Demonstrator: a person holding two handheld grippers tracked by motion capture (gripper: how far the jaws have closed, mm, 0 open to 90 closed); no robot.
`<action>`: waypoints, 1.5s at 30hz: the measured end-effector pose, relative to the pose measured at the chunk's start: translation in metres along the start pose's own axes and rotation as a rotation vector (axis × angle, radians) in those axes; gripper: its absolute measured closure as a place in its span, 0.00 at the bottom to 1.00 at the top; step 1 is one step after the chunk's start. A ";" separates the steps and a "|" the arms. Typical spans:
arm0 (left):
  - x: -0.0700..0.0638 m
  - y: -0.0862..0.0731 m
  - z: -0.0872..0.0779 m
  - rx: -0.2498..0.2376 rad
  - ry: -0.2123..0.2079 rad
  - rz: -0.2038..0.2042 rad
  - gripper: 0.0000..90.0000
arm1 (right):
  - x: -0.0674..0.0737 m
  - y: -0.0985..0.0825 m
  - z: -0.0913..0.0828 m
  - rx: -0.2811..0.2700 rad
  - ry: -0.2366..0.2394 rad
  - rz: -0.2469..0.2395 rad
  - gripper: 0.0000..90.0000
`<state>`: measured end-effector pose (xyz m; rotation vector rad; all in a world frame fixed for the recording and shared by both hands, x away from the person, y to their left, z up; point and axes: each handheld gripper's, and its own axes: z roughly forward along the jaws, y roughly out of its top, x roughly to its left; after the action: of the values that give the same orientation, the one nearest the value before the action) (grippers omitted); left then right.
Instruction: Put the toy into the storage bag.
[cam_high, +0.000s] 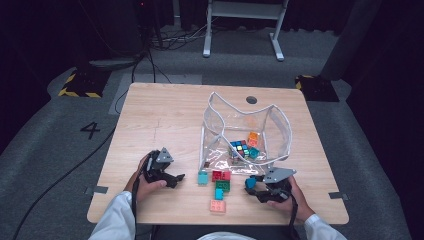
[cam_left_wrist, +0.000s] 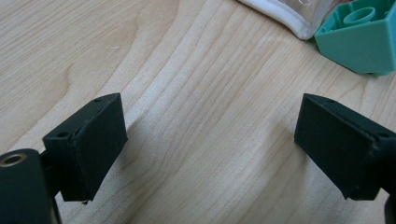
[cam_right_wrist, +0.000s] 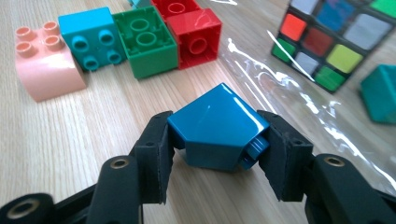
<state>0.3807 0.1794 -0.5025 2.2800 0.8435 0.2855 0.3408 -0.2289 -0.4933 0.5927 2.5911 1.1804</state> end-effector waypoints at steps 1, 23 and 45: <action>0.000 0.000 0.000 0.000 0.000 0.000 0.10 | -0.002 -0.001 -0.002 -0.004 -0.001 -0.004 0.54; 0.000 0.000 0.000 0.000 0.001 0.000 0.10 | -0.051 -0.036 -0.075 -0.026 -0.131 0.103 0.54; 0.000 0.000 0.000 0.000 0.001 0.000 0.10 | -0.105 0.005 -0.131 -0.179 -0.229 0.165 0.54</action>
<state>0.3808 0.1793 -0.5025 2.2797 0.8443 0.2863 0.3871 -0.3608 -0.4007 0.8595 2.2548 1.2936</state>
